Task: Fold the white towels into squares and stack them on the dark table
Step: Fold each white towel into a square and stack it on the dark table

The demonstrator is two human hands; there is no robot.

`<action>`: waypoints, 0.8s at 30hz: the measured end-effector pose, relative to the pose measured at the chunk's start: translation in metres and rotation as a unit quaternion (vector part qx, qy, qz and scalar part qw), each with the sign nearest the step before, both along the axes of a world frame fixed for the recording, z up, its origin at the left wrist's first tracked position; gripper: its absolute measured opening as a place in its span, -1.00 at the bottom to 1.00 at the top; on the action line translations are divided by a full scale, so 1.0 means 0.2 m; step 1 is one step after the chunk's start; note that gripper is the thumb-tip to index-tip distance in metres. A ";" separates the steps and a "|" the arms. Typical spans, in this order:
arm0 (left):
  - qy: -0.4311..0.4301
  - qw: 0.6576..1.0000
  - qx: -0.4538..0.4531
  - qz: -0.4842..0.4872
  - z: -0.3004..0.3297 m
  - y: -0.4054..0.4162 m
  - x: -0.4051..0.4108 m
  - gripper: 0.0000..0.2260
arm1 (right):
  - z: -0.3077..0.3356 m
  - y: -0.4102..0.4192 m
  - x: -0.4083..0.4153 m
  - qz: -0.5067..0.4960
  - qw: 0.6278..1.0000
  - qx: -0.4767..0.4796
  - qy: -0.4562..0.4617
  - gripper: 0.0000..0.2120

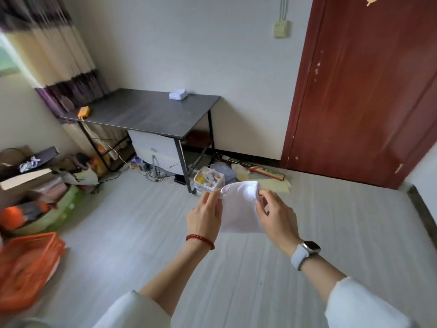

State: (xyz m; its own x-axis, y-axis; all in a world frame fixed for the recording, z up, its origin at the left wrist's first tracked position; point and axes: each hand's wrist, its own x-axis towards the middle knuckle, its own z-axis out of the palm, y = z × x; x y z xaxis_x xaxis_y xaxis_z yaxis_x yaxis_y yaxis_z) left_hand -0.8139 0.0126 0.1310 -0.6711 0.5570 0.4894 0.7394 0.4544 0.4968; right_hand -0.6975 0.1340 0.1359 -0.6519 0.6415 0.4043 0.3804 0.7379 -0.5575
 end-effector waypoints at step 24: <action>-0.310 0.936 0.010 0.166 -0.16 0.23 -3.24 -0.76 | -0.11 0.44 -3.47 0.141 0.966 -0.199 -0.090 -0.85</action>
State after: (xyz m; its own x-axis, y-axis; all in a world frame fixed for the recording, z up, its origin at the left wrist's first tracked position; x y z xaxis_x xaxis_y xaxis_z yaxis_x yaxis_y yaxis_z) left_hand -1.4611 0.0591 0.0986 -0.9641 0.2619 -0.0433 0.1258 0.5942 0.7944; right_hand -1.3921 0.2213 0.1140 -0.8599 0.5099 0.0257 0.3136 0.5672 -0.7615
